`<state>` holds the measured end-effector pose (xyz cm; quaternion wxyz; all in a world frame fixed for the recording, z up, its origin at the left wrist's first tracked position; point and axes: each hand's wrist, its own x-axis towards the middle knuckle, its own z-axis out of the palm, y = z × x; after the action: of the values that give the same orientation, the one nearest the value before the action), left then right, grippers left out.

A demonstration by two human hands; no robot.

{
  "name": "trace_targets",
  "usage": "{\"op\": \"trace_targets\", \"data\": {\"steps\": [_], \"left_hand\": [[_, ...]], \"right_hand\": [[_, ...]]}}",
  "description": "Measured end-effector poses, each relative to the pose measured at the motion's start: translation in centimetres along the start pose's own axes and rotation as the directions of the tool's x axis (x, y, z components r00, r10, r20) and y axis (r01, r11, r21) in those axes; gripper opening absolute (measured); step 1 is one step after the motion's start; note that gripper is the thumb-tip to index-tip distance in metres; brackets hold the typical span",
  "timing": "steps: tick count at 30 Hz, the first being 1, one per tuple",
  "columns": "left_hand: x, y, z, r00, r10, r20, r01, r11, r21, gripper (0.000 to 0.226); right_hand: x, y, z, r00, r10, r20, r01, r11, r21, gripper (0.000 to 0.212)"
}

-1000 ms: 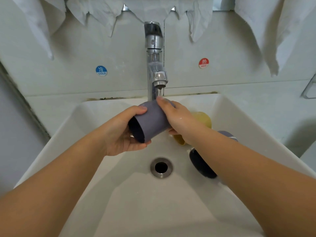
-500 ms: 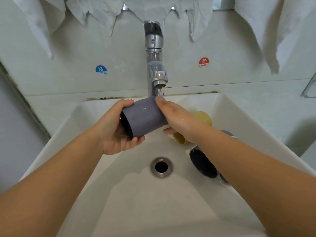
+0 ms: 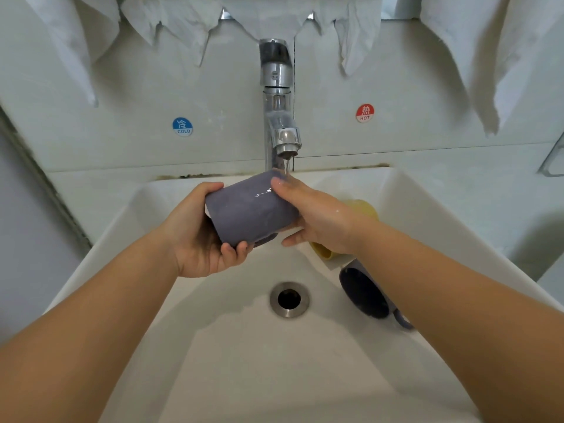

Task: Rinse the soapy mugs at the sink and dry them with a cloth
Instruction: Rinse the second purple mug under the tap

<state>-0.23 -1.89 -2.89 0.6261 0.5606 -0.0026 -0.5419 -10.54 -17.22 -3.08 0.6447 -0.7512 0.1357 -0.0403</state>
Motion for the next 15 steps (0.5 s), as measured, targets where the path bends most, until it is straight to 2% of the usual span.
{"op": "trace_targets", "data": {"steps": [2, 6, 9, 12, 14, 15], "left_hand": [[-0.1, 0.2, -0.2, 1.000, -0.022, 0.012, 0.022, 1.000, -0.019, 0.064], [0.1, -0.1, 0.1, 0.999, -0.047, 0.014, 0.047, 0.999, 0.003, 0.068], [0.2, -0.5, 0.5, 1.000, -0.031, 0.004, 0.031, 0.999, 0.023, 0.068], [0.2, -0.5, 0.8, 0.997, 0.035, -0.063, -0.030, 0.995, 0.092, 0.059], [0.1, -0.5, 1.0, 0.980, 0.138, -0.143, -0.107, 0.973, 0.205, 0.049], [0.1, -0.6, 1.1, 0.970, 0.183, -0.159, -0.141, 0.959, 0.244, 0.045]], "right_hand": [[-0.2, -0.1, -0.2, 0.998, -0.051, 0.031, 0.052, 0.998, -0.029, 0.047], [-0.3, -0.1, 0.3, 0.982, -0.103, -0.157, 0.075, 0.982, -0.175, 0.038], [0.1, 0.0, 0.7, 0.974, -0.044, -0.221, 0.011, 0.989, -0.146, 0.028], [0.2, -0.4, 0.7, 0.970, 0.114, -0.216, -0.105, 0.993, 0.054, 0.032], [0.1, -0.3, 0.5, 0.952, 0.252, -0.173, -0.210, 0.950, 0.232, 0.038], [0.0, -0.2, 0.5, 0.951, 0.271, -0.146, -0.228, 0.939, 0.257, 0.040]]}}
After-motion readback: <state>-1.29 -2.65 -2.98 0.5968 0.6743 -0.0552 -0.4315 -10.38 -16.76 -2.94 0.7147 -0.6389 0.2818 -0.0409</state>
